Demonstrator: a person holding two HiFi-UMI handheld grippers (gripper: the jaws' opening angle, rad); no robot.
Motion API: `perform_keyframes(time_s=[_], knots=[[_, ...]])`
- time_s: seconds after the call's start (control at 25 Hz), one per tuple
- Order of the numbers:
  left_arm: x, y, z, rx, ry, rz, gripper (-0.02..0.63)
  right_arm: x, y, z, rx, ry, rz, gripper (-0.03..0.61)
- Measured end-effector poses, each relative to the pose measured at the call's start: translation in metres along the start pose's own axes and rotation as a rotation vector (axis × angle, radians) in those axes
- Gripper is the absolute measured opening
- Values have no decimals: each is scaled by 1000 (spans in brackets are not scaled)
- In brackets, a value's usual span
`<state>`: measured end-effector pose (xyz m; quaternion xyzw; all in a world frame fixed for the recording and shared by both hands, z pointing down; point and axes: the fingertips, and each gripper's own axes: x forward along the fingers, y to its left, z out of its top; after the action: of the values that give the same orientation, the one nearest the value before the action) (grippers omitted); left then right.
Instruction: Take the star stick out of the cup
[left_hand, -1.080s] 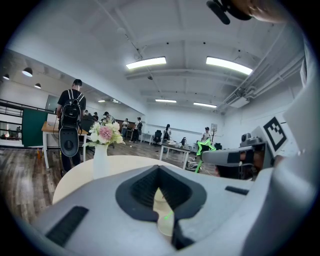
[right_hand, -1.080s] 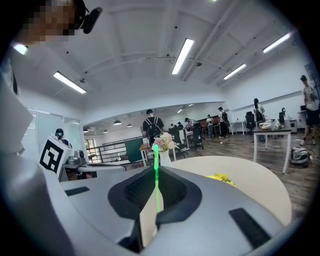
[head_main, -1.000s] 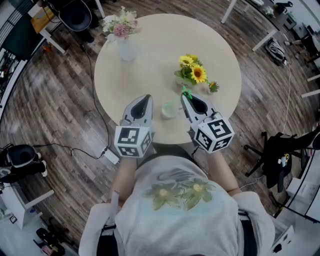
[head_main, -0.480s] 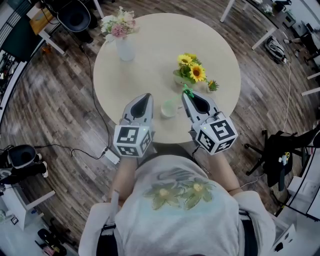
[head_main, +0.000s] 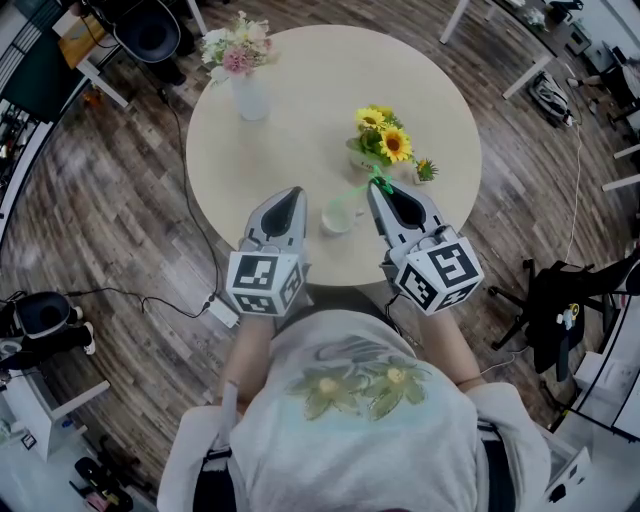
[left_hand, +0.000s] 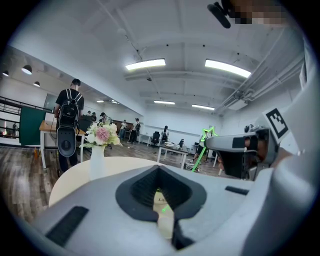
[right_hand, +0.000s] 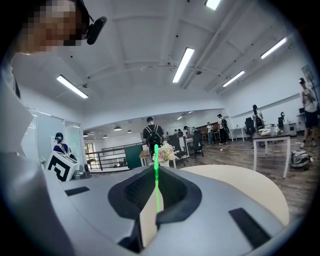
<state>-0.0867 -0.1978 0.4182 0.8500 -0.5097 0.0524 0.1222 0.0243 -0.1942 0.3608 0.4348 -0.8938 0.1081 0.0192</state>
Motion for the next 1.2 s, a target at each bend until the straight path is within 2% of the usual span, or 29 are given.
perform_keyframes(time_s=[0.76, 1.2], knots=[[-11, -3, 17, 1, -28, -22, 2, -2, 16, 28, -38, -55, -8, 31], [-19, -2, 23, 32, -38, -12, 2, 3, 27, 30, -81, -50, 9, 31]])
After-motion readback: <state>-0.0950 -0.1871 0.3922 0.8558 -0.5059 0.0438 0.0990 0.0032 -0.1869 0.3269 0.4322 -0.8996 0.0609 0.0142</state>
